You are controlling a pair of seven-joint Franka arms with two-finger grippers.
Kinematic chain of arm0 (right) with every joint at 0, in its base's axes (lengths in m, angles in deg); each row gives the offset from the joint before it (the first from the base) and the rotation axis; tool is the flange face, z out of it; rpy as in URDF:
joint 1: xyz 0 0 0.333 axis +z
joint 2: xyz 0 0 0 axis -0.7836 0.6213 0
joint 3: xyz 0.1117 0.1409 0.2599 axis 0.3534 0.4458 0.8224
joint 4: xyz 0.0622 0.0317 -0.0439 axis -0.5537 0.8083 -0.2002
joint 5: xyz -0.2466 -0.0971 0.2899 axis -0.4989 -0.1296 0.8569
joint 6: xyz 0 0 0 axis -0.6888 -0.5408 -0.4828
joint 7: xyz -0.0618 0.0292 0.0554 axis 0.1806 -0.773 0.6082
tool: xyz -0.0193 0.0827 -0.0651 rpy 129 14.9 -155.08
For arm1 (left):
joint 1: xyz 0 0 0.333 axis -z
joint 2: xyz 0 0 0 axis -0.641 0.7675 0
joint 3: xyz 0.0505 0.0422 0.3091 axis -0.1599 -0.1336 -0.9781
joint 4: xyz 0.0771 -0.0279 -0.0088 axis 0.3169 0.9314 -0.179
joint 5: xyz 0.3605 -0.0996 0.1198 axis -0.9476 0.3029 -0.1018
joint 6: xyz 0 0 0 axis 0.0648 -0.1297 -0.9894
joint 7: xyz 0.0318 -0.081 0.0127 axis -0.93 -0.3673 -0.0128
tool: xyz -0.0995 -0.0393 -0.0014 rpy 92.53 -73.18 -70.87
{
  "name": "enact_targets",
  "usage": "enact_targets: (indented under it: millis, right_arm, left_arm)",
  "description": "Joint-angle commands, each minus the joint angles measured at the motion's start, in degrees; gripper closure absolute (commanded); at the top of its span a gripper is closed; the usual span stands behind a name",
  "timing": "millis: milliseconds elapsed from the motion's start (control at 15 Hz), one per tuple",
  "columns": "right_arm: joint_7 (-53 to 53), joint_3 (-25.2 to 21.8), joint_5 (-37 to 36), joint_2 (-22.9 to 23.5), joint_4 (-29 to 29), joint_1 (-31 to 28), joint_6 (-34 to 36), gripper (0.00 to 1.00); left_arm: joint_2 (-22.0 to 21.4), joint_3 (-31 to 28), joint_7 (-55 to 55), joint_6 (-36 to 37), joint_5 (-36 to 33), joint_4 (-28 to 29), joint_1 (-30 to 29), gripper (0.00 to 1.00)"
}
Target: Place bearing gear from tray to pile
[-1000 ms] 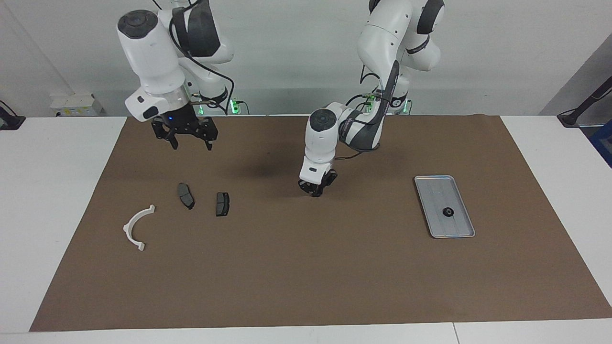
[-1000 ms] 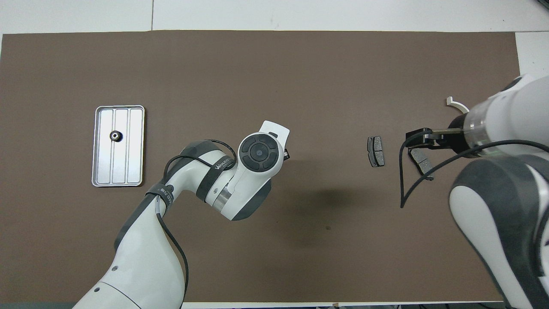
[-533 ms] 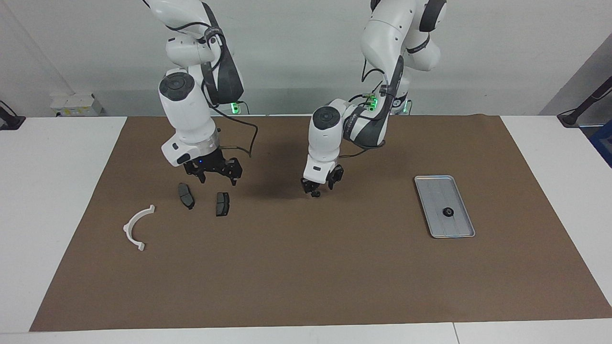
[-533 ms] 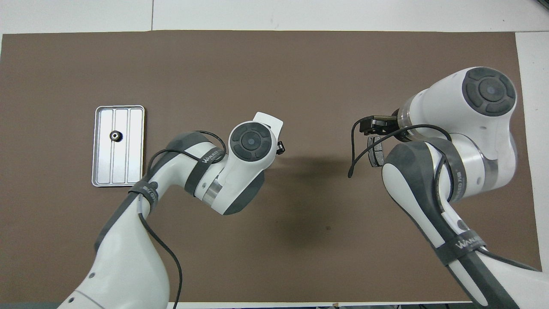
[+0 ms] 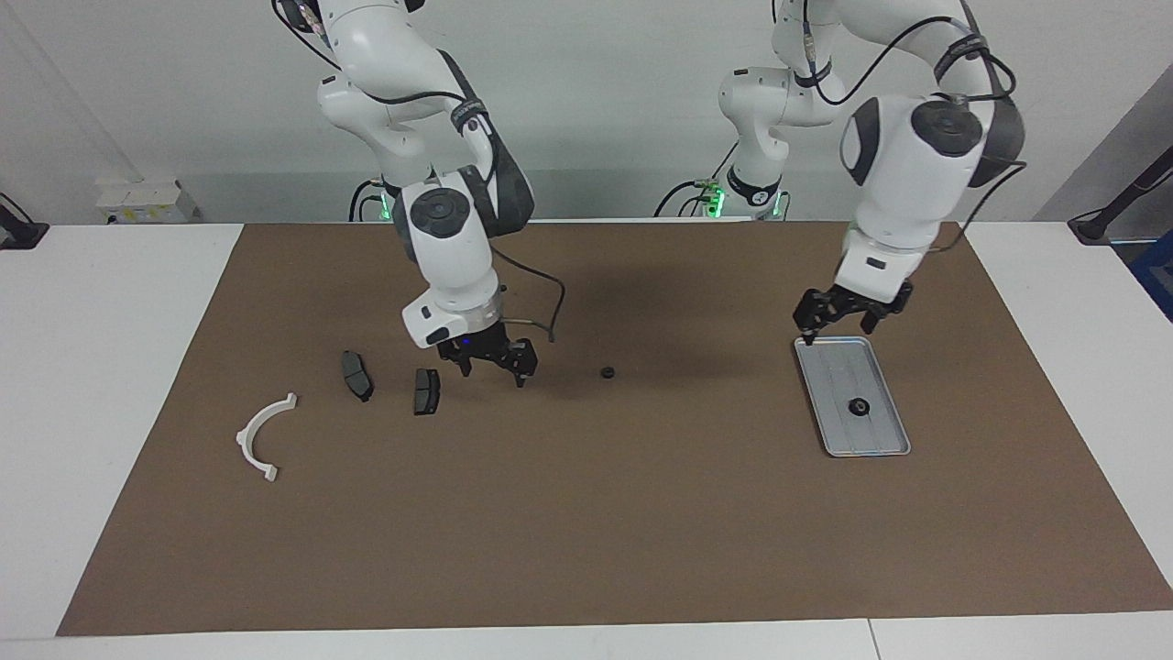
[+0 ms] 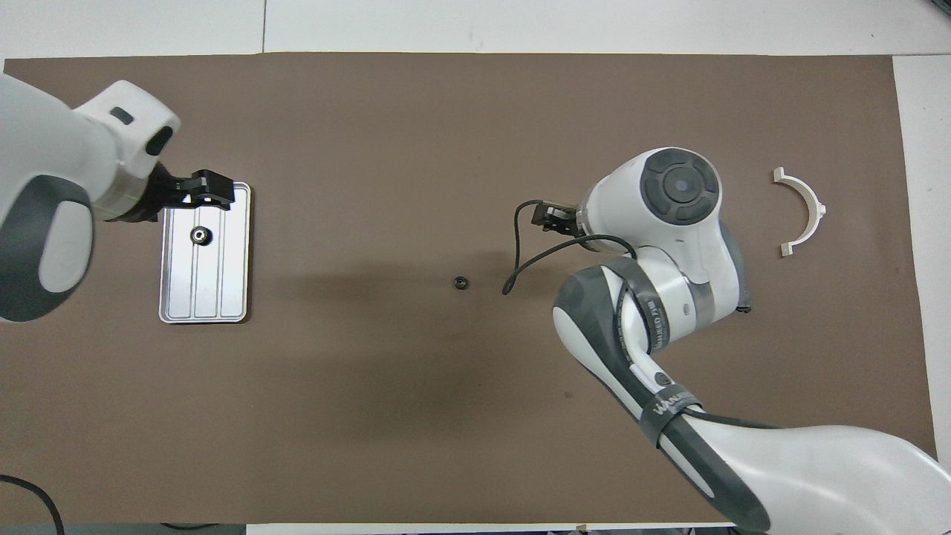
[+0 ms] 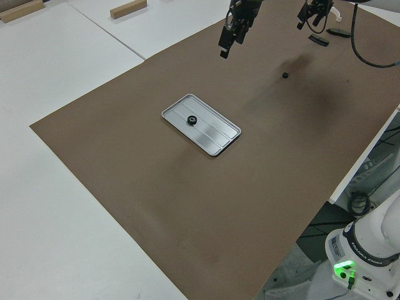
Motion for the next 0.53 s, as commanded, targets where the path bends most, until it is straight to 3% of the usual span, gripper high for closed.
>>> enact_targets:
  millis: [0, 267, 467]
  right_arm:
    - [-9.37, -0.29, -1.18, 5.38, -6.89, 4.83, 1.59, 0.0]
    - [-22.74, -0.3, -7.92, 16.45, -19.96, 11.97, 6.58, 0.0]
    - [-24.52, -0.47, -9.27, 19.81, -22.54, 14.69, 9.59, 0.0]
  left_arm:
    - [1.66, 0.94, 9.23, -5.06, 3.51, 1.66, -5.28, 0.05]
    - [8.16, 0.94, 10.04, -14.12, 3.52, 5.26, -5.82, 0.05]
    - [9.22, 0.94, 10.65, -17.39, 3.52, 7.81, -7.4, 0.05]
